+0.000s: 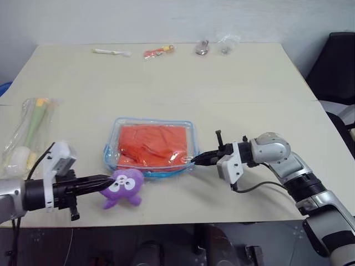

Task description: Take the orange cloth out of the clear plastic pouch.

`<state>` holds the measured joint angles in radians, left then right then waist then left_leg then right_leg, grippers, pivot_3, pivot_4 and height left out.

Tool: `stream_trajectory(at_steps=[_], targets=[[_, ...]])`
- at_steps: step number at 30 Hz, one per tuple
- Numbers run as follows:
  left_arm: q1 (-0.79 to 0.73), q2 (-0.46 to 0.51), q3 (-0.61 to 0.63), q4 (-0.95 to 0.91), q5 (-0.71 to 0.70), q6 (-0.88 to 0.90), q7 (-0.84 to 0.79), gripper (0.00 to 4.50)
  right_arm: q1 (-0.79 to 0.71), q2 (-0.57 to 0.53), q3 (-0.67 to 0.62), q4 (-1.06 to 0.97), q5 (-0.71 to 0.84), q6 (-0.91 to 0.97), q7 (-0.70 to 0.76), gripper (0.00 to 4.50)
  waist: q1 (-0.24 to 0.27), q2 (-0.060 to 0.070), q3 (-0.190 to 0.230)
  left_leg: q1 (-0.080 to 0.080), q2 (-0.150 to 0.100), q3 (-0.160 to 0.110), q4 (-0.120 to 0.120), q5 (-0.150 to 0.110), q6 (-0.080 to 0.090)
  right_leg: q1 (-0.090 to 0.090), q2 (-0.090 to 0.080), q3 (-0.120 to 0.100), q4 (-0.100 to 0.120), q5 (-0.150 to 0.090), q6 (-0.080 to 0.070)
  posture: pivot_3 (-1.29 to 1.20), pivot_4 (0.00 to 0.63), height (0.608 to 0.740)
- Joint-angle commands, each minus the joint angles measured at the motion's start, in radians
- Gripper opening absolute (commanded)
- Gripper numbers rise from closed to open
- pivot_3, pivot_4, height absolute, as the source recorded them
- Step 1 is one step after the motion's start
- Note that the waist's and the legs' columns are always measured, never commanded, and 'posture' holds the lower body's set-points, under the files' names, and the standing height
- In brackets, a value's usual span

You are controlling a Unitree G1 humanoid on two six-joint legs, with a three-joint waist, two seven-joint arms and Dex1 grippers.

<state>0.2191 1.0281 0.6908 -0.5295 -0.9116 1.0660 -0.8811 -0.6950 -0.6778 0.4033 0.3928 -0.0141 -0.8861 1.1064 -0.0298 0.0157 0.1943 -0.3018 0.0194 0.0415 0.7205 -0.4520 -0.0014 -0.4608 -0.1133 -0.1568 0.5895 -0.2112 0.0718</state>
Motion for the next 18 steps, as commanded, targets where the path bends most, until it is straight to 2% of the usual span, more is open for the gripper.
stream_trajectory(at_steps=[1,5,8,18], targets=[[0.03,0.036,0.089,0.077,0.072,-0.059,-0.058,0.02,-0.02,-0.04,-0.047,0.05,-0.004,-0.09,-0.013,0.0,0.001,0.0,0.0,0.0,0.0,0.001,0.0,0.0,0.0,0.0,0.0,0.0,0.0,0.0,0.0,0.0,0.15,0.74],[0.064,0.077,0.127,0.214,0.171,-0.153,-0.133,0.02,-0.042,-0.07,-0.053,0.135,0.012,-0.157,0.0,0.0,0.0,0.0,0.0,0.0,0.0,0.007,0.0,0.0,0.0,0.0,0.0,0.0,0.0,0.0,0.0,0.0,0.15,0.74],[0.037,0.086,0.115,0.258,0.191,-0.171,-0.135,0.02,-0.055,-0.074,-0.048,0.173,0.009,-0.184,-0.005,0.0,0.0,0.0,0.0,0.0,0.0,0.008,-0.001,0.0,0.0,0.0,0.0,-0.001,0.0,0.0,0.0,0.0,0.15,0.74],[0.017,0.072,0.052,0.252,0.251,-0.225,-0.141,0.02,-0.054,-0.07,-0.043,0.199,-0.006,-0.199,-0.026,0.0,0.0,0.0,0.0,0.0,0.001,0.009,-0.001,0.0,0.0,0.0,0.0,0.0,0.0,0.0,-0.001,0.0,0.15,0.74]])
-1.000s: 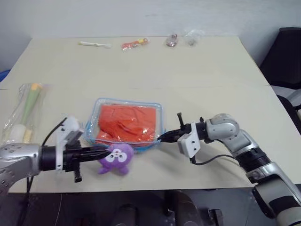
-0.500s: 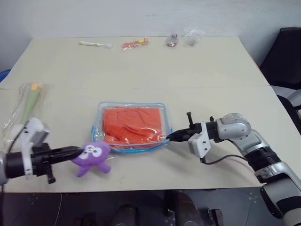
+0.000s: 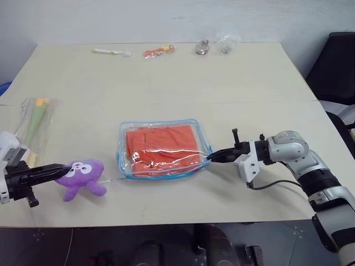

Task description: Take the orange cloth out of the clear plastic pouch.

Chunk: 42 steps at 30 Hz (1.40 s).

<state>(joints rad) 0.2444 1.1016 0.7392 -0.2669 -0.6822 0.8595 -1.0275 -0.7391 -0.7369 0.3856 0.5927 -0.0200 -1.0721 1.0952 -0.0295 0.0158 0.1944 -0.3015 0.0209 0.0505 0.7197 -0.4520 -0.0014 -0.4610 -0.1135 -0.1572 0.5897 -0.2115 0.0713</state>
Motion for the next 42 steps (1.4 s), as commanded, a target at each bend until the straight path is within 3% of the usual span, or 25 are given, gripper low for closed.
stream_trajectory(at_steps=[1,6,7,9,20,25,28,31,34,38,42], targets=[[-0.014,-0.006,-0.008,-0.012,0.023,-0.02,0.012,0.02,-0.008,-0.011,-0.027,-0.003,-0.001,-0.01,-0.018,0.0,0.0,0.0,0.0,0.0,0.0,0.0,0.0,0.0,0.0,0.0,0.0,0.0,0.0,0.0,0.0,0.0,0.15,0.74],[-0.023,-0.017,-0.043,-0.008,0.038,-0.03,0.026,0.02,0.006,-0.014,-0.028,-0.015,0.007,0.021,-0.019,0.0,0.0,0.0,0.0,0.0,0.0,0.0,0.0,0.0,0.0,0.0,0.0,0.0,0.0,0.0,0.0,0.0,0.15,0.74],[-0.03,-0.02,-0.047,-0.005,0.032,-0.021,0.033,0.49,0.007,-0.014,-0.027,-0.017,0.014,0.031,-0.014,0.22,0.0,0.0,0.0,0.0,0.0,0.0,0.0,0.0,0.0,0.0,0.0,0.0,0.0,0.0,0.0,0.0,0.15,0.74],[-0.037,-0.026,-0.056,-0.008,0.023,-0.012,0.035,0.97,0.011,-0.016,-0.027,-0.024,0.02,0.043,-0.009,0.68,0.001,0.0,0.0,0.0,0.0,0.0,0.0,0.0,0.0,0.0,0.0,0.0,0.0,0.0,0.0,0.0,0.15,0.74],[0.072,-0.012,0.007,-0.078,0.083,-0.11,-0.072,4.45,0.108,-0.08,-0.063,-0.187,0.125,0.193,0.032,4.46,0.003,0.0,0.0,0.0,0.001,0.0,0.0,0.0,0.0,0.0,0.0,0.0,0.0,0.0,0.0,0.0,0.15,0.74],[-0.039,0.076,-0.017,-0.159,0.105,-0.199,-0.097,4.48,0.226,-0.172,-0.151,-0.456,0.367,0.609,0.078,4.49,0.018,0.0,0.0,-0.001,0.001,-0.001,0.001,0.0,0.0,0.0,0.0,-0.001,0.0,0.0,0.0,0.0,0.15,0.74],[-0.15,0.111,-0.153,-0.243,0.112,-0.24,-0.065,4.48,0.298,-0.236,-0.203,-0.639,0.523,0.891,0.096,4.49,0.029,0.0,0.0,0.0,0.004,-0.001,0.001,0.0,0.0,0.0,-0.001,0.0,0.0,0.0,0.0,0.0,0.15,0.74],[-0.236,0.122,-0.351,-0.312,0.222,-0.345,-0.019,4.48,0.375,-0.278,-0.246,-0.807,0.661,1.133,0.083,4.49,0.032,0.001,-0.001,-0.001,0.004,-0.001,0.001,-0.001,0.0,0.0,0.0,-0.001,-0.001,0.0,0.0,0.0,0.15,0.74],[-0.223,0.105,-0.489,-0.288,0.397,-0.532,-0.007,4.48,0.414,-0.25,-0.279,-0.911,0.7,1.25,0.017,4.49,0.024,0.001,0.0,0.0,0.001,0.002,0.0,-0.001,-0.001,0.0,0.002,0.0,0.0,0.0,0.0,0.0,0.15,0.74],[-0.281,0.046,-0.624,-0.222,0.539,-0.648,0.06,4.48,0.435,-0.201,-0.306,-0.975,0.683,1.321,-0.041,4.49,0.028,0.001,0.0,0.0,0.002,0.006,-0.002,-0.002,-0.001,0.0,0.003,0.002,0.001,0.0,-0.001,0.0,0.15,0.74],[-0.369,-0.086,-0.726,-0.164,0.716,-0.737,0.221,4.48,0.466,-0.176,-0.324,-1.016,0.66,1.35,-0.055,4.49,0.046,0.0,-0.001,0.001,0.001,0.005,0.0,-0.002,0.0,0.0,0.003,0.002,0.0,0.001,0.0,0.0,0.15,0.74]])
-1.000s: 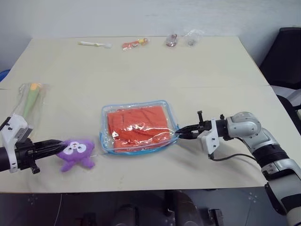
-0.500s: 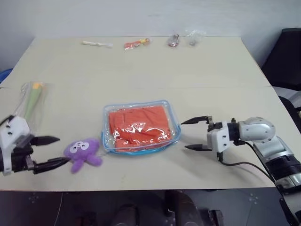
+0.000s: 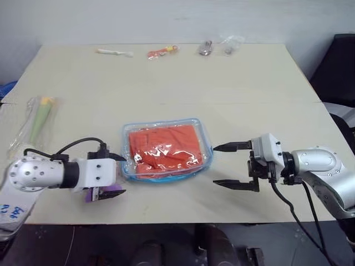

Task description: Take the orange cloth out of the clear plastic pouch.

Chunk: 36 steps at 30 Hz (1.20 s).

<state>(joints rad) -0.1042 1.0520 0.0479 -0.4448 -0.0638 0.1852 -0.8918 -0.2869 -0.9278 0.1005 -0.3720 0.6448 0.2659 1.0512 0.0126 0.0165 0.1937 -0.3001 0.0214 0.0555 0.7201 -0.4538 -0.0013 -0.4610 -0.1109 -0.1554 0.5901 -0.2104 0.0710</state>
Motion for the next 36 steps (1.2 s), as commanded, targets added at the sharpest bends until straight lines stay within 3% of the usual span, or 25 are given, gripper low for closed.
stream_trajectory(at_steps=[1,2,5,9,21,29,36], targets=[[-0.009,-0.043,-0.04,0.021,0.125,-0.086,0.093,4.48,0.019,0.018,-0.041,-0.058,-0.008,0.016,-0.012,4.49,0.006,-0.002,-0.001,0.0,0.0,0.0,0.0,0.0,0.0,0.0,0.0,0.0,0.0,0.0,0.0,0.0,0.15,0.74],[0.001,-0.046,-0.043,0.027,0.144,-0.106,0.097,4.48,0.023,0.022,-0.044,-0.062,-0.011,0.02,-0.013,4.49,0.008,-0.002,-0.001,0.0,0.0,0.0,0.0,0.0,0.001,0.0,0.0,0.0,0.0,0.0,0.0,0.0,0.15,0.74],[0.024,-0.068,-0.023,0.038,0.15,-0.113,0.109,4.5,0.031,0.031,-0.055,-0.075,0.0,0.04,-0.011,3.91,0.01,-0.002,-0.001,0.0,0.0,0.001,0.0,-0.001,0.002,0.0,0.0,0.0,-0.001,0.0,0.0,0.0,0.15,0.74],[0.057,-0.083,-0.002,0.013,0.115,-0.101,0.085,3.57,0.028,0.042,-0.055,-0.075,-0.024,0.049,-0.009,2.52,0.01,-0.002,-0.001,0.0,0.0,0.002,0.0,-0.001,0.002,0.0,0.0,0.0,0.0,0.0,0.001,0.0,0.15,0.74],[0.086,-0.112,-0.001,-0.068,0.062,-0.058,0.039,3.57,0.002,0.077,-0.052,-0.053,-0.076,0.046,0.022,2.52,0.011,-0.002,-0.001,0.001,0.0,0.002,0.001,-0.001,0.002,0.0,0.0,0.0,0.0,0.0,0.001,0.0,0.15,0.74],[0.059,-0.121,-0.033,-0.042,0.079,-0.085,0.029,3.57,0.003,0.085,-0.059,-0.05,-0.098,0.041,0.031,2.52,0.01,-0.002,-0.001,0.001,0.0,0.002,0.001,-0.001,0.002,0.0,0.0,0.0,0.0,0.0,0.001,0.0,0.15,0.74],[0.022,-0.095,0.039,0.072,0.088,-0.118,0.042,3.57,0.022,0.086,-0.065,-0.055,-0.113,0.029,0.033,2.52,0.01,-0.002,-0.001,0.001,0.0,0.002,0.001,-0.001,0.002,0.0,0.0,0.0,0.0,0.0,0.001,0.0,0.15,0.74]])
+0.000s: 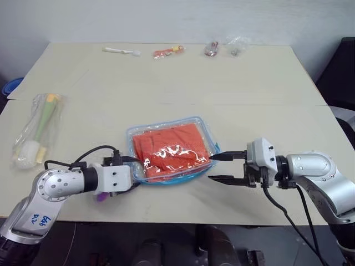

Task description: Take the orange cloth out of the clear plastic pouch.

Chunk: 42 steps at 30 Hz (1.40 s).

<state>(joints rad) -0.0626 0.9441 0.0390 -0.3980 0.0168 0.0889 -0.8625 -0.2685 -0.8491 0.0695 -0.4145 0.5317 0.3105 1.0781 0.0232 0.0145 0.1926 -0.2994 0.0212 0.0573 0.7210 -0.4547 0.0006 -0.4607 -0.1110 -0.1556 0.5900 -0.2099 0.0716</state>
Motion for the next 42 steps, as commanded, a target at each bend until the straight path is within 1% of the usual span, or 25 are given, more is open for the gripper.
stream_trajectory(at_steps=[1,4,7,9,13,19,23,27,28,29,38,39,42], targets=[[-0.025,0.013,0.053,0.027,-0.003,-0.02,0.008,3.57,0.006,0.009,-0.034,-0.014,-0.001,-0.016,0.006,2.52,-0.001,0.0,0.0,0.0,0.0,0.0,0.0,0.0,0.0,0.0,0.0,0.0,0.0,0.0,0.0,0.0,0.15,0.74],[-0.013,0.005,0.077,-0.018,-0.07,-0.002,-0.028,3.57,0.005,0.01,-0.034,-0.019,0.001,-0.013,0.005,2.52,-0.001,0.0,0.0,0.0,0.0,0.0,0.0,0.0,0.0,0.0,0.0,0.0,0.0,0.0,0.0,0.0,0.15,0.74],[0.031,-0.001,0.095,-0.114,-0.178,0.058,-0.074,3.57,0.005,0.007,-0.034,-0.017,-0.003,-0.016,0.01,2.52,-0.002,0.0,0.0,0.0,0.0,0.0,0.0,0.0,0.0,0.0,0.0,0.0,0.0,0.0,0.0,0.0,0.15,0.74],[0.056,0.002,0.094,-0.166,-0.201,0.096,-0.083,3.57,0.004,0.006,-0.034,-0.015,-0.006,-0.019,0.013,2.52,-0.002,0.0,0.0,0.0,0.0,0.0,0.0,0.0,0.0,0.0,0.0,0.0,0.0,0.0,0.0,0.0,0.15,0.74],[0.065,-0.004,0.07,-0.188,-0.173,0.114,-0.064,3.57,-0.001,0.01,-0.031,-0.011,-0.009,-0.02,0.013,2.52,-0.001,0.0,0.0,0.0,0.0,0.0,0.0,0.0,0.0,0.001,0.0,0.0,0.0,0.0,0.0,0.0,0.15,0.74],[0.018,-0.019,-0.015,-0.103,-0.01,0.027,0.008,3.57,-0.008,0.018,-0.031,-0.009,-0.012,-0.021,0.013,2.52,0.0,0.0,0.0,0.0,0.0,0.0,0.0,0.0,0.0,0.001,0.0,0.0,0.0,0.0,0.0,0.0,0.15,0.74],[-0.02,-0.053,-0.043,-0.067,0.023,0.007,0.034,3.57,-0.01,0.02,-0.033,-0.006,-0.018,-0.021,0.015,2.52,0.0,0.0,0.0,0.0,0.0,0.0,0.0,0.0,0.0,0.001,0.0,0.0,0.0,0.0,0.0,0.0,0.15,0.74],[-0.048,-0.086,-0.053,-0.046,0.015,0.027,0.041,3.57,-0.01,0.024,-0.031,-0.002,-0.026,-0.026,0.015,2.52,0.0,-0.001,0.0,0.0,0.0,0.0,0.0,0.0,0.0,0.001,0.0,0.0,0.0,0.0,0.0,0.0,0.15,0.74],[-0.055,-0.092,-0.049,-0.044,0.008,0.031,0.039,3.23,-0.011,0.025,-0.03,-0.001,-0.028,-0.026,0.015,2.49,0.0,-0.001,0.0,0.0,0.0,0.0,0.0,0.0,0.0,0.001,0.0,0.0,0.0,0.0,0.0,0.0,0.15,0.74],[-0.06,-0.097,-0.046,-0.043,0.004,0.034,0.038,3.06,-0.012,0.026,-0.03,-0.001,-0.029,-0.026,0.015,2.49,0.0,-0.001,0.0,0.0,0.0,0.0,0.0,0.0,0.0,0.001,0.0,0.0,0.001,0.0,0.0,0.0,0.15,0.74],[-0.013,-0.089,0.02,-0.109,-0.08,0.084,0.002,0.21,0.009,0.035,-0.023,-0.004,-0.056,-0.045,0.016,2.49,-0.001,-0.001,0.0,0.0,0.0,0.0,0.001,0.0,0.0,0.001,0.0,0.0,0.0,0.0,0.0,0.0,0.15,0.74],[-0.007,-0.088,0.029,-0.12,-0.096,0.091,-0.005,0.04,0.012,0.037,-0.02,-0.006,-0.059,-0.046,0.015,2.49,-0.001,-0.001,0.0,0.0,0.0,0.0,0.001,0.0,0.0,0.001,0.0,0.0,0.0,0.0,0.0,0.0,0.15,0.74],[-0.002,-0.09,0.054,-0.157,-0.155,0.144,-0.02,0.04,0.021,0.042,-0.008,-0.01,-0.072,-0.054,0.015,2.49,0.0,-0.001,0.0,0.0,0.0,0.0,0.001,0.0,0.0,0.001,0.0,0.0,0.0,0.0,0.0,0.0,0.15,0.74]])
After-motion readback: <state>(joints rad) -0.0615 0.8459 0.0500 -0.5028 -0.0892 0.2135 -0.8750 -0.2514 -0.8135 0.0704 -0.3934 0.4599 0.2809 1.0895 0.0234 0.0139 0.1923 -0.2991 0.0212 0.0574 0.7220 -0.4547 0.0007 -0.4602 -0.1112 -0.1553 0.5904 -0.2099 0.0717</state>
